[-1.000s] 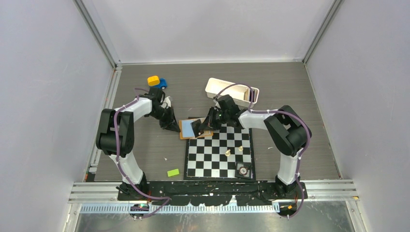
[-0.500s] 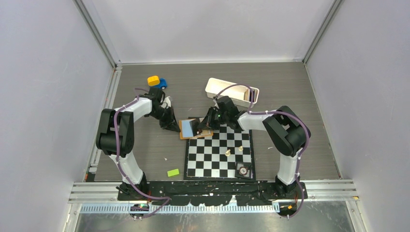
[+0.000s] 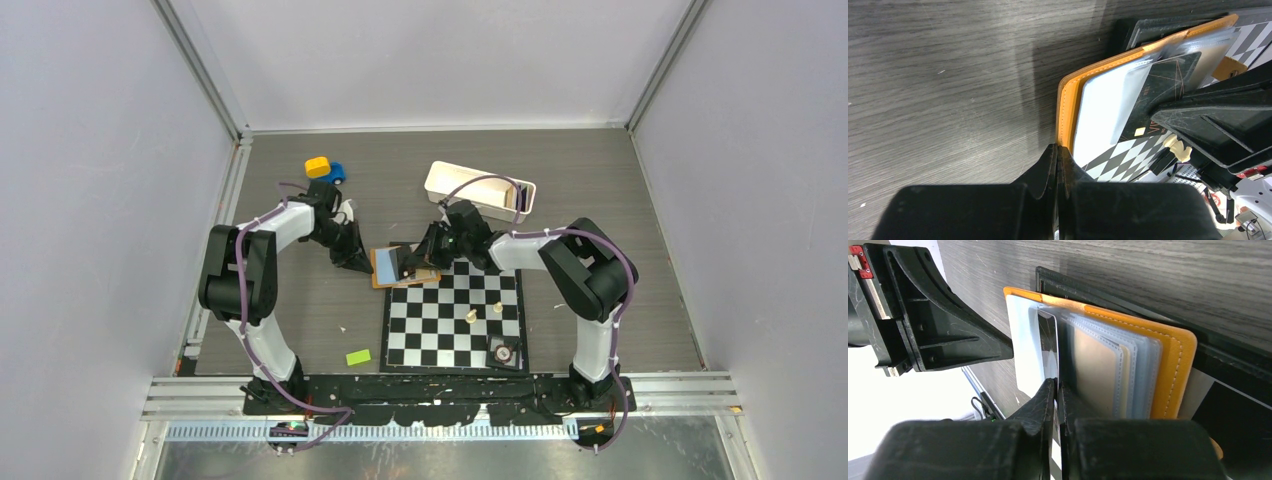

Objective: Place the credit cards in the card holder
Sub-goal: Insert the credit card into the card holder.

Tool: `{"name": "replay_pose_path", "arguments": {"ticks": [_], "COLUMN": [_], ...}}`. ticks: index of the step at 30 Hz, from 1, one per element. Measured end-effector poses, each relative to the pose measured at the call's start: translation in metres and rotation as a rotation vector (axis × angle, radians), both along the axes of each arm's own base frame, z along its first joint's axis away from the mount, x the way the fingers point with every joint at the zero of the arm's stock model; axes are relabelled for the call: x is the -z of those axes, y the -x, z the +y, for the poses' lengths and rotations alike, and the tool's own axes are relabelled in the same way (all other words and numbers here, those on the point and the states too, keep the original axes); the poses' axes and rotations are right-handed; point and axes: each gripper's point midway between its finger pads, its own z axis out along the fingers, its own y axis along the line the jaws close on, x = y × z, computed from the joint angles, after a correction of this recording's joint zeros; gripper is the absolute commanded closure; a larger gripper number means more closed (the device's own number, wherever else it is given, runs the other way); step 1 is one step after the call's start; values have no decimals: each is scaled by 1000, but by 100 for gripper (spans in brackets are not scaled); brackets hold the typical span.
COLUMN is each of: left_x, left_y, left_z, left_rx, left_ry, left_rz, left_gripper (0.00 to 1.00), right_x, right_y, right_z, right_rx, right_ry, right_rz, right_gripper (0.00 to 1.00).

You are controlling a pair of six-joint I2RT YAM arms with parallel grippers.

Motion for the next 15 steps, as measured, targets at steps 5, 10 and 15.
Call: {"name": "replay_pose_path", "arguments": {"ticks": [5, 10, 15], "left_x": [0, 0, -1], "left_y": [0, 1, 2], "left_z": [0, -3, -5], "left_rx": [1, 2, 1], "left_ry": [0, 3, 7], "left_rz": [0, 3, 8], "left_gripper": [100, 100, 100], "right_x": [0, -4, -7], "right_y": [0, 0, 4], "right_z": [0, -2, 0], "right_rx": [4, -4, -26], "right_ry": [21, 73, 138], "right_rz": [-8, -40, -72], "right_gripper": [72, 61, 55]}}
